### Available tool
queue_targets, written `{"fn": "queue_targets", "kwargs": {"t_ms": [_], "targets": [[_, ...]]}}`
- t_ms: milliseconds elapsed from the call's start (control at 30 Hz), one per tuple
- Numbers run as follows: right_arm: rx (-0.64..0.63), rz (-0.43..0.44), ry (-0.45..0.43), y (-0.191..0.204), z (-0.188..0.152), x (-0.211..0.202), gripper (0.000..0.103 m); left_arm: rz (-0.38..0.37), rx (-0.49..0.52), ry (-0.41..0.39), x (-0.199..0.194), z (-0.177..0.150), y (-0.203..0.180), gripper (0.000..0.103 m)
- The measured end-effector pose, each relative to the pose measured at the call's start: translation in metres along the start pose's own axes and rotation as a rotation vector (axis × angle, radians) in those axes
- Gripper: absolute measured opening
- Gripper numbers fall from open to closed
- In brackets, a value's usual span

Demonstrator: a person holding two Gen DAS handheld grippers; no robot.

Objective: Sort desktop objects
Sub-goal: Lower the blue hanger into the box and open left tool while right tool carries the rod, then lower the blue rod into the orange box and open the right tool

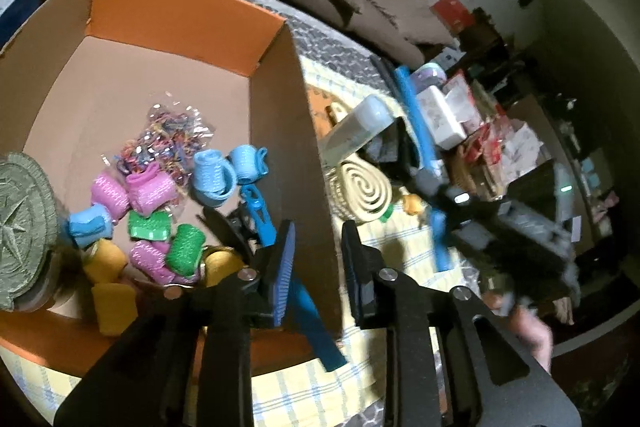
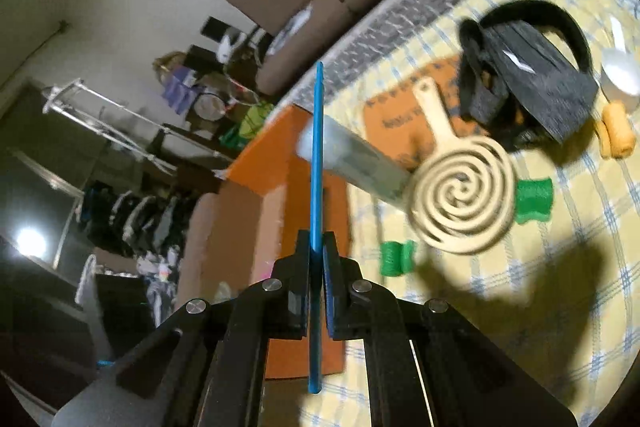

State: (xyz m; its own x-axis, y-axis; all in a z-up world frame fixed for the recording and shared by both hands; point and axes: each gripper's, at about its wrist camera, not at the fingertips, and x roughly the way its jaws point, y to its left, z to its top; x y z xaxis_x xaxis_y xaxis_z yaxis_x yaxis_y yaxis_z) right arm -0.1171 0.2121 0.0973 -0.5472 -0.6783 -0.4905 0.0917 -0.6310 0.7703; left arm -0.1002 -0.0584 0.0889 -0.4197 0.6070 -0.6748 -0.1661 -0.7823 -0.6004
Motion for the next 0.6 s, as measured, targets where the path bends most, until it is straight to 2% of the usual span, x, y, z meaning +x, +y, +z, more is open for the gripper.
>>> {"fn": "queue_targets", "kwargs": {"t_ms": [167, 300, 467, 600], "targets": [[-0.05, 0.066, 0.016, 0.028, -0.004, 0.004, 0.005, 0.066, 0.032, 0.044, 0.009, -0.004, -0.002, 0.022], [-0.06, 0.097, 0.055, 0.041, -0.012, 0.023, 0.005, 0.105, 0.064, 0.104, 0.021, -0.01, -0.004, 0.022], [-0.068, 0.086, 0.1, 0.051, -0.022, 0.051, 0.005, 0.143, 0.095, 0.112, 0.021, -0.015, -0.007, 0.022], [-0.083, 0.043, 0.124, 0.054, -0.029, 0.07, 0.006, 0.162, 0.09, 0.103, 0.017, -0.016, -0.004, 0.022]]}}
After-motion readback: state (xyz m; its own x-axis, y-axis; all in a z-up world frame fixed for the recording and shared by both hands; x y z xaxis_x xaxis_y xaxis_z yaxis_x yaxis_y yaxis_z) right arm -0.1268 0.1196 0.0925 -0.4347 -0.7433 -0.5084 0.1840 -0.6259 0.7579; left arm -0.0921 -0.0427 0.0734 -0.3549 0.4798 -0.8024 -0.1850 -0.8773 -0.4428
